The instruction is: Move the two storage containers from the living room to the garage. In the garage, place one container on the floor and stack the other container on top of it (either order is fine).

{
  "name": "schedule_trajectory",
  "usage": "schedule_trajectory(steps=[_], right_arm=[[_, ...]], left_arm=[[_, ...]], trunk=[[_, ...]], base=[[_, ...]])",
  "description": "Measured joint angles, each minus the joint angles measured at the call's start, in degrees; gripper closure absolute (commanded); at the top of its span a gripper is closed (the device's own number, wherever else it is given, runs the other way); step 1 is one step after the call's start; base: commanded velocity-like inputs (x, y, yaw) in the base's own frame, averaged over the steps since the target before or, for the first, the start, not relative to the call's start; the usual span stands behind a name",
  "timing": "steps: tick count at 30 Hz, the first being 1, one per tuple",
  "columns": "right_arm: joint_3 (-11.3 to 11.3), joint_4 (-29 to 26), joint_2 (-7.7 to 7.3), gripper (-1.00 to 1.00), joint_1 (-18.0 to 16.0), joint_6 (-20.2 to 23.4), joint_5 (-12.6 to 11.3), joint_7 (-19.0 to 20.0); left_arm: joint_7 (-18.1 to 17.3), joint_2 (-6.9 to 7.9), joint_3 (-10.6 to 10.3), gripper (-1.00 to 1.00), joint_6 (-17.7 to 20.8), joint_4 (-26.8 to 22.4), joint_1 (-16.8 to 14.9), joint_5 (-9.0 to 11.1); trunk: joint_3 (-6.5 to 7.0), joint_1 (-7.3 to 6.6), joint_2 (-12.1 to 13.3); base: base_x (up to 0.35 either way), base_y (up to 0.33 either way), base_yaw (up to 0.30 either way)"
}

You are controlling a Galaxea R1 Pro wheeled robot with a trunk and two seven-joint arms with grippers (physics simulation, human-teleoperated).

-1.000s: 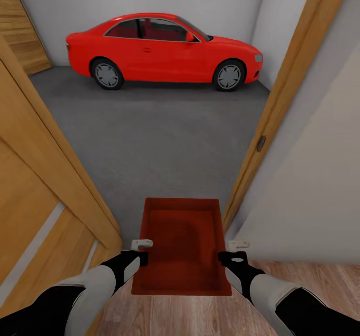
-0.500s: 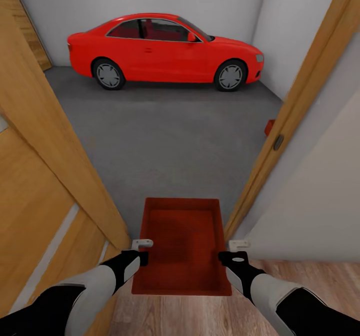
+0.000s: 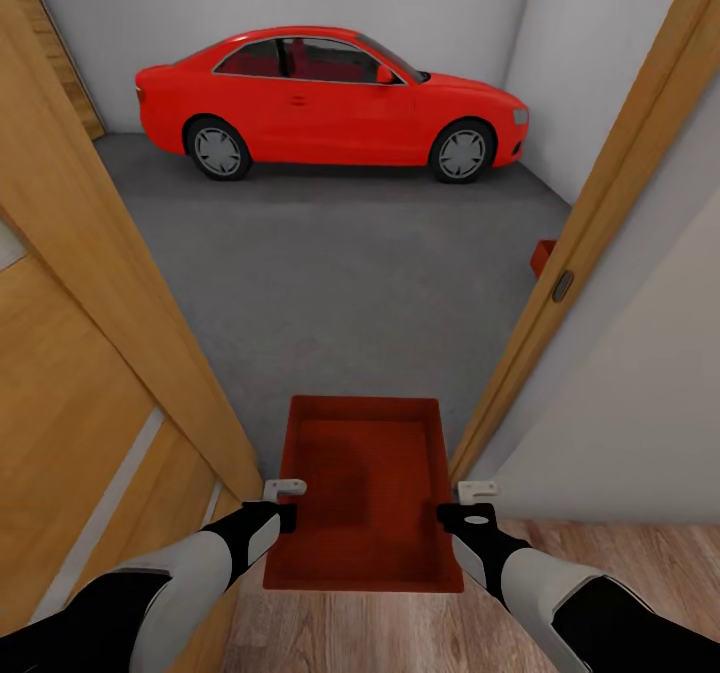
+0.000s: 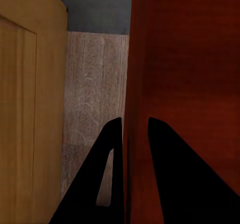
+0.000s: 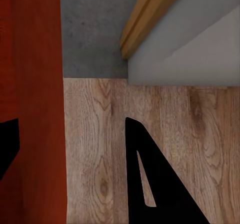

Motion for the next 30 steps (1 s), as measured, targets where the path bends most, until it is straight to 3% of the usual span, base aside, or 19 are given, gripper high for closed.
schedule_trajectory(steps=[30], right_arm=[[0.00, 0.00, 0.00, 1.00, 0.00, 0.11, 0.01, 0.00]], left_arm=[[0.01, 0.00, -0.02, 1.00, 0.00, 0.00, -0.02, -0.10]], trunk=[[0.00, 0.00, 0.00]], base=[[0.006, 0.032, 0.000]])
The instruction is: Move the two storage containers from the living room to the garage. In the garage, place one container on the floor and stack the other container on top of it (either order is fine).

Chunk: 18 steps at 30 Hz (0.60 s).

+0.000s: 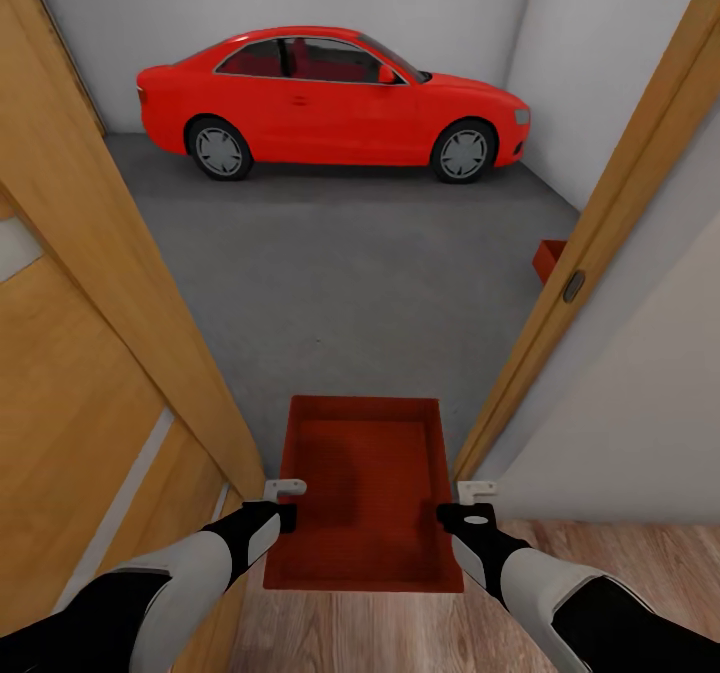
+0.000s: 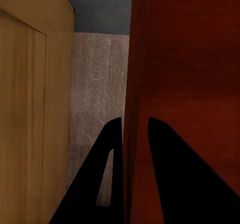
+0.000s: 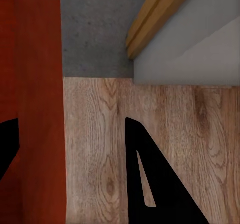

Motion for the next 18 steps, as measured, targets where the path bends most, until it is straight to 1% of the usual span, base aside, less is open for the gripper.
schedule_trajectory(steps=[18], right_arm=[[0.00, 0.00, 0.06, 1.00, 0.00, -0.11, 0.01, 0.01]], left_arm=[[-0.04, 0.02, -0.04, 1.00, -0.10, 0.01, 0.03, 0.12]], trunk=[[0.00, -0.03, 0.00]], base=[[0.314, 0.000, 0.000]])
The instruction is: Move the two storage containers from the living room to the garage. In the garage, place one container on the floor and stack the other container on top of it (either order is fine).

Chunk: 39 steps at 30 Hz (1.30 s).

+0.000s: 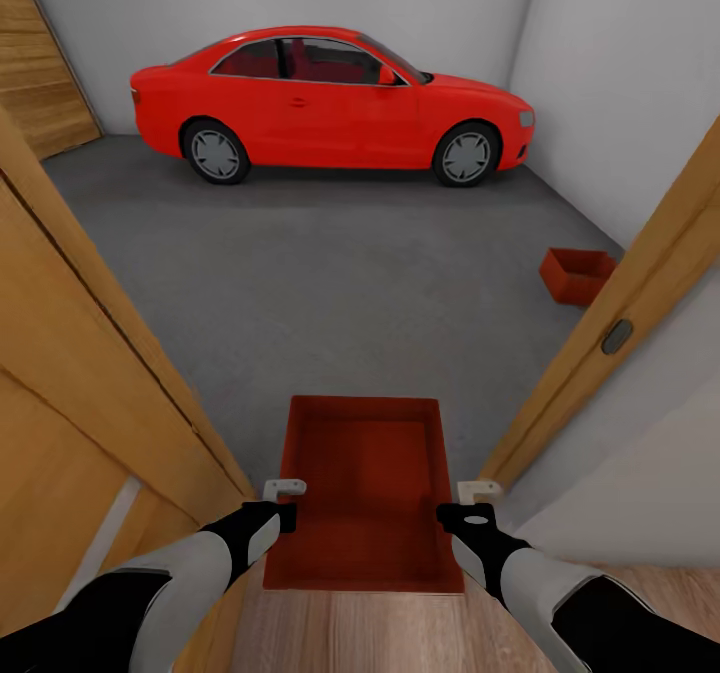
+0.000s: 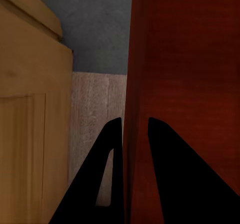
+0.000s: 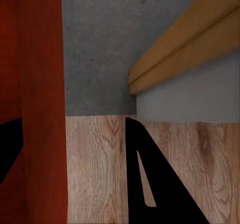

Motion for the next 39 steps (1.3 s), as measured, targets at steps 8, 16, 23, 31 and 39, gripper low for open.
schedule_trajectory(steps=[8, 16, 23, 31, 39], right_arm=[[-0.01, 0.00, -0.02, 1.00, 0.00, 0.00, -0.01, 0.00], [0.01, -0.01, -0.06, 1.00, 0.00, 0.01, 0.02, 0.01], [0.02, -0.01, -0.09, 1.00, 0.00, 0.01, 0.02, 0.05], [0.03, -0.01, -0.09, 1.00, 0.00, 0.02, 0.03, 0.04], [0.01, 0.00, -0.09, 1.00, 0.00, 0.01, 0.00, 0.07]], left_arm=[[0.01, 0.00, 0.09, 1.00, 0.08, -0.01, 0.00, -0.07], [-0.01, 0.05, -0.01, 1.00, 0.06, 0.00, -0.01, 0.02], [0.00, 0.06, 0.01, 1.00, 0.07, 0.00, -0.01, 0.02], [-0.01, 0.06, -0.04, 1.00, 0.04, 0.00, -0.02, 0.03], [0.00, 0.06, 0.04, 1.00, 0.08, 0.00, 0.00, 0.01]], trunk=[[0.00, 0.00, 0.00], [0.00, 0.00, 0.00], [0.00, 0.00, 0.00], [0.00, 0.00, 0.00], [0.00, 0.00, 0.00]], base=[[0.322, 0.000, 0.000], [0.322, 0.000, 0.000], [0.322, 0.000, 0.000], [0.322, 0.000, 0.000], [0.322, 0.000, 0.000]])
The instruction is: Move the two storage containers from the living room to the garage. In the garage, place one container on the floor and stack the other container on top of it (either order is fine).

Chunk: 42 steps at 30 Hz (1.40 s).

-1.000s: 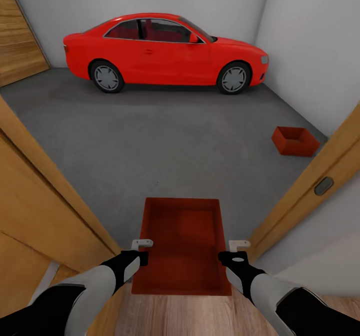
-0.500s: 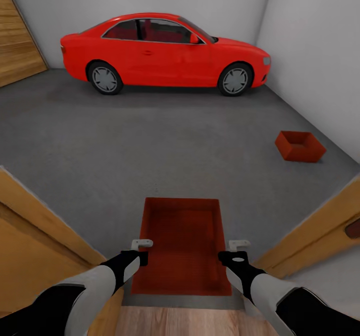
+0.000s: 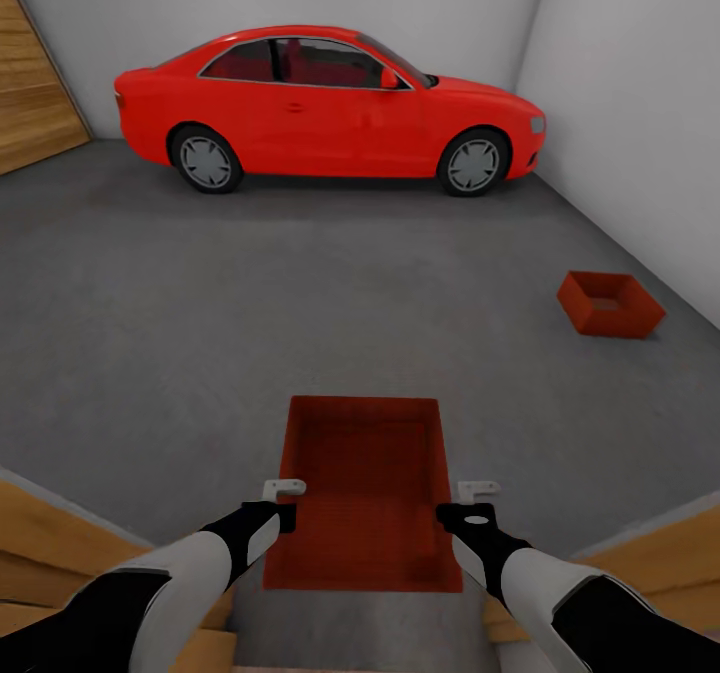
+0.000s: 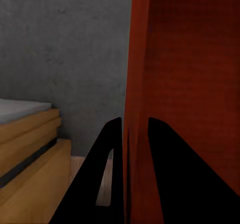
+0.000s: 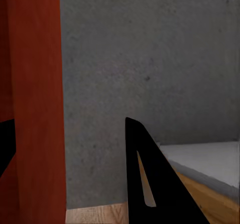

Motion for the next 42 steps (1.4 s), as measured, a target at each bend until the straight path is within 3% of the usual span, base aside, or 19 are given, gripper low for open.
schedule_trajectory(steps=[42], right_arm=[[0.04, -0.02, 0.02, 1.00, 0.00, 0.02, 0.06, 0.08]], left_arm=[[-0.03, 0.07, -0.14, 1.00, -0.01, 0.01, -0.03, 0.10]], trunk=[[0.00, 0.00, 0.00]], base=[[0.322, 0.000, 0.000]])
